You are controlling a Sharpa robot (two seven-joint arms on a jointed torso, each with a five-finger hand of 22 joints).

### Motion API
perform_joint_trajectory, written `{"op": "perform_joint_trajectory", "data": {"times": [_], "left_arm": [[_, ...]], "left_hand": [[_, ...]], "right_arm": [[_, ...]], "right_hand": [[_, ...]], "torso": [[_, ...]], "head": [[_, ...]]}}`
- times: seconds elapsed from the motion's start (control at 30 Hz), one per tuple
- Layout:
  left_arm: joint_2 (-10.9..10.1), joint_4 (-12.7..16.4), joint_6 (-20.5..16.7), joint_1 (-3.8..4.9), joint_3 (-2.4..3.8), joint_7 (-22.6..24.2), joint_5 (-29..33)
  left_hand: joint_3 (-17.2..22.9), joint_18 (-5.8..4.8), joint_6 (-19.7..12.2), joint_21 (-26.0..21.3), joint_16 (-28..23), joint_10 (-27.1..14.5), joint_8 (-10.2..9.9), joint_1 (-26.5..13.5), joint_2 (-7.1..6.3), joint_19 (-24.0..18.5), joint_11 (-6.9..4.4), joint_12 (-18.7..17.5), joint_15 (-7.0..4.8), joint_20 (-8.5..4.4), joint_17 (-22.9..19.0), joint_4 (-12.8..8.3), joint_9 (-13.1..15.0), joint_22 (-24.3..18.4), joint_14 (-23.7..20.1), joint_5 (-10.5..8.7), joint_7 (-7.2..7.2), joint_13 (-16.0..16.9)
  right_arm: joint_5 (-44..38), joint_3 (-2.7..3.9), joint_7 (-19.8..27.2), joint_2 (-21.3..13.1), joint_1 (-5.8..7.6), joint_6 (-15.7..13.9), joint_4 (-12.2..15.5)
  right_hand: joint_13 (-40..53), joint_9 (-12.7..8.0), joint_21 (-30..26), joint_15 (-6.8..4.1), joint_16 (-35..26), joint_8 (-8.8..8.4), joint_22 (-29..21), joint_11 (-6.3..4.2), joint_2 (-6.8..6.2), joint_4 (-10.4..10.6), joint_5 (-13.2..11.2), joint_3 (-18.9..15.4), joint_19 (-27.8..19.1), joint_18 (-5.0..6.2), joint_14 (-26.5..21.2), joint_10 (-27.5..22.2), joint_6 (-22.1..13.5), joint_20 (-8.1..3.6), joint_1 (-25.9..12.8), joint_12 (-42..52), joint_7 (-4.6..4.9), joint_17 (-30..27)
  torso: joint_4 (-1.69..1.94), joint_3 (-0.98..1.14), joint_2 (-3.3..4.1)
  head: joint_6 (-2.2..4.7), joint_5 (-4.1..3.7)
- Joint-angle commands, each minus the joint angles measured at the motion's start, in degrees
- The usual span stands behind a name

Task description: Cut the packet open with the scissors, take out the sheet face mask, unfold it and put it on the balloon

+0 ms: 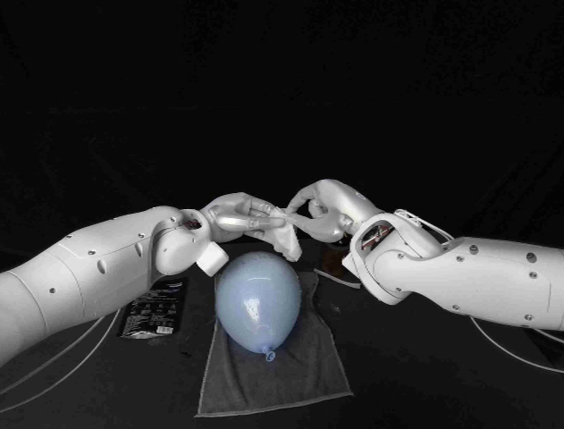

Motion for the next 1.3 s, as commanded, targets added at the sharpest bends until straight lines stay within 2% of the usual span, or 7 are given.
{"op": "perform_joint_trajectory", "data": {"times": [0.03, 0.5, 0.93, 1.1, 1.3], "left_arm": [[0.2, 0.4, 1.3, 0.13, 0.14, 0.9, 0.4], [0.1, 0.3, 0.8, 0.14, 0.14, 0.8, 0.4], [-0.4, -0.3, -0.3, 0.32, 0.15, 0.5, -0.5], [-0.7, -0.6, -0.9, 0.91, 0.16, 0.4, -4.1], [-0.9, -0.9, -1.8, 2.23, 0.15, 0.1, -8.5]], "left_hand": [[-0.1, 0.94, 0.5, 0.4, 0.4, 0.3, 0.1, -0.1, 0.06, 0.5, 0.12, 0.2, 0.08, -0.05, 0.1, -0.4, 2.0, 0.1, 0.4, 0.24, 0.13, 0.1], [0.0, 0.94, 0.5, 0.4, 0.4, 0.4, 0.1, -0.1, 0.06, 0.5, 0.11, 0.2, 0.07, -0.06, 0.1, -0.5, 2.0, 0.1, 0.4, 0.24, 0.11, 0.1], [0.1, 0.98, 0.6, 0.7, 0.4, 0.4, 0.0, -0.2, 0.09, 0.6, 0.07, 0.2, 0.03, -0.16, 0.2, -0.7, 1.9, 0.3, 0.4, 0.24, 0.11, 0.1], [0.1, 1.00, 0.7, 0.9, 0.4, 0.5, -0.1, -0.2, 0.08, 0.6, 0.07, 0.2, 0.02, -0.24, 0.2, -0.9, 1.9, 0.4, 0.3, 0.24, 0.13, 0.0], [0.2, 0.99, 0.9, 1.2, 0.4, 0.6, -0.2, -0.2, 0.07, 0.6, 0.07, 0.2, 0.00, -0.35, 0.3, -1.2, 1.9, 0.6, 0.4, 0.24, 0.19, 0.0]], "right_arm": [[-0.4, -0.04, -0.1, 0.1, -0.09, -0.1, -0.2], [2.2, -0.03, -0.2, -0.9, -0.10, -2.9, -0.2], [13.3, 0.06, 1.6, -2.6, -0.01, -5.3, -1.1], [16.9, 0.16, 2.4, -2.9, 0.15, -5.5, -1.6], [19.7, 0.31, 3.3, -3.1, 0.42, -5.3, -2.3]], "right_hand": [[10.0, 0.4, 0.5, -0.38, 0.3, 0.63, 7.1, -0.42, 0.60, -0.2, 0.0, 0.6, 0.1, -0.37, 6.0, 2.2, 0.4, -0.53, 0.6, 0.5, 0.06, 15.0], [10.9, 0.8, 1.1, -0.50, 0.3, 1.48, 7.3, -0.54, 0.76, -0.3, 0.0, 1.3, 0.3, -0.49, 6.0, 3.0, 0.6, -0.66, 0.4, 1.5, -0.09, 15.0], [11.4, 1.0, 1.3, -0.57, 0.3, 1.91, 7.5, -0.63, 0.76, -0.4, 0.0, 1.7, 0.4, -0.54, 6.0, 3.3, 0.7, -0.74, 0.3, 2.0, -0.18, 15.0], [11.4, 1.0, 1.2, -0.58, 0.3, 1.95, 7.4, -0.64, 0.76, -0.4, 0.0, 1.7, 0.4, -0.51, 6.0, 3.4, 0.7, -0.75, 0.3, 2.0, -0.19, 15.0], [11.4, 1.0, 1.1, -0.59, 0.3, 1.98, 7.4, -0.64, 0.77, -0.5, 0.0, 1.7, 0.4, -0.50, 6.0, 3.3, 0.7, -0.75, 0.3, 2.0, -0.19, 15.0]], "torso": [[-0.01, 0.03, 0.01], [-0.03, 0.03, 0.00], [-0.02, 0.05, 0.03], [-0.07, 0.11, 0.05], [0.00, 0.20, 0.08]], "head": [[0.02, -0.04], [0.17, -0.06], [0.19, -0.21], [0.16, -0.37], [0.04, -0.40]]}}
